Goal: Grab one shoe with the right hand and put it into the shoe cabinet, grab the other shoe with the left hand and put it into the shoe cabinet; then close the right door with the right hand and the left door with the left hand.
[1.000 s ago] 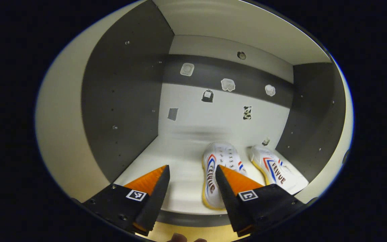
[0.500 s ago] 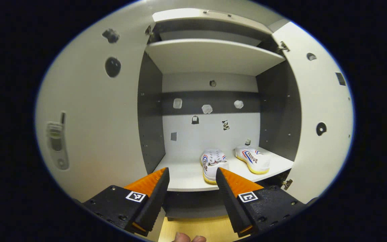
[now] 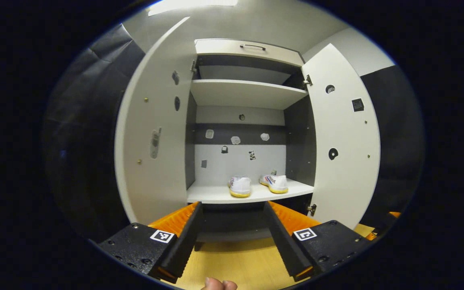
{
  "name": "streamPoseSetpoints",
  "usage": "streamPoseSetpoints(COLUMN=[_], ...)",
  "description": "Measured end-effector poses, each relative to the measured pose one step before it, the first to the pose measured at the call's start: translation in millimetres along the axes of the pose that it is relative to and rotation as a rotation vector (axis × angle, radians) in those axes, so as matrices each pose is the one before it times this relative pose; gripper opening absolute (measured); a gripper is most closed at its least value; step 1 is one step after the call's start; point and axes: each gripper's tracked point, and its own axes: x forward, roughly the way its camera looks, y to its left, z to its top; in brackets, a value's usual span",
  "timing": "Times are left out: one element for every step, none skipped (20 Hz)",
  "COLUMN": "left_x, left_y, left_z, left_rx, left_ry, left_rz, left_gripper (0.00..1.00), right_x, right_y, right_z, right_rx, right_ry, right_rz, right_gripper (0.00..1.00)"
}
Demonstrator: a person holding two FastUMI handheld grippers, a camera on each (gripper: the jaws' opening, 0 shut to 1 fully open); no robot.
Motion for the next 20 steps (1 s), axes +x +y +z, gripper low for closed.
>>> streamPoseSetpoints(left_x=[-9.15,-8.32,-8.65,-11.49,-8.99,-12.94,-12.64,-8.92,-8.34,-5.73,-5.74,-3.96,-4.57,-2.89,-1.19,-0.72,-0.08,0.44,0.46,1.54], left_y=[9.66,2.95,6.27,3.71,2.07,6.97,7.51,5.83,3.53,5.97,7.72,6.18,4.0,1.54,-3.08,-5.28,0.63,2.29,6.4,4.39], left_z=[-4.67,-4.41,-5.68,-2.21,1.46,-4.96,-4.06,-2.18,-1.49,1.44,-1.36,0.96,-0.52,-2.96,-4.86,-3.57,-6.01,-2.73,-3.84,-2.65], left_rx=[-0.01902,0.00156,-0.01379,-0.01923,-0.01782,-0.00876,0.00162,-0.00466,0.00065,0.01128,0.01081,0.00393,0.00528,-0.00052,-0.01206,-0.01418,-0.02091,-0.00166,0.0071,0.01464], left_ry=[-0.00729,0.01562,0.00112,-0.01359,-0.01822,-0.00243,0.00184,-0.00125,0.00059,-0.00549,0.00314,-0.00847,0.00546,0.01022,0.01679,0.02036,0.01659,0.01185,0.00629,0.01313], left_rz=[0.02069,-0.00321,0.00465,-0.01405,-0.01407,0.00309,0.00392,0.00482,0.00213,0.00855,0.01377,0.01272,0.00296,-0.00677,-0.0231,-0.02931,-0.01176,0.0026,0.01318,0.01617], left_gripper=[0.94,0.93,0.94,0.94,0.95,0.95,0.95,0.9,0.95,0.95,0.96,0.96,0.92,0.95,0.96,0.92,0.96,0.96,0.96,0.96], right_x=[0.2,-1.02,-0.75,0.65,0.5,-0.35,0.59,0.68,0.74,0.89,2.19,3.19,2.5,3.09,4.14,5.33,5.04,5.79,7.81,8.04], right_y=[-1.48,-1.65,-1.87,-2.82,-3.66,-4.07,-6.0,-6.26,-4.77,-4.76,-5.84,-9.2,-9.18,-9.53,-10.4,-9.34,-11.51,-9.79,-11.62,-13.62], right_z=[0.43,0.24,0.92,0.23,0.75,0.22,0.77,1.39,1.98,2.63,6.13,7.3,9.38,8.83,10.92,8.92,7.19,8.33,7.3,4.42], right_rx=[0.00172,0.00098,-0.00178,-0.00579,-0.0092,-0.00886,-0.00047,0.00752,0.01127,0.00771,-0.00134,-0.01116,-0.01735,-0.01655,-0.01611,-0.01828,-0.02063,-0.02288,-0.01963,-0.01999], right_ry=[-0.00111,-0.00243,-0.00391,-0.00354,-0.0041,-0.00086,-0.00228,0.00062,0.00433,0.00357,0.00087,-0.00089,-0.0046,-0.00351,-0.00716,0.00058,0.00617,0.00036,0.00517,0.00783], right_rz=[-0.00264,-0.00226,-0.00168,-0.00453,-0.00406,-0.00375,-0.01022,-0.00635,-0.00235,0.00315,0.00176,-0.00498,-0.00577,-0.00918,-0.00691,-0.00761,-0.01018,-0.00055,-0.0086,-0.01136], right_gripper=[0.97,0.97,0.97,0.97,0.97,0.97,0.97,0.97,0.97,0.97,0.97,0.97,0.97,0.97,0.97,0.97,0.97,0.91,0.97,0.96])
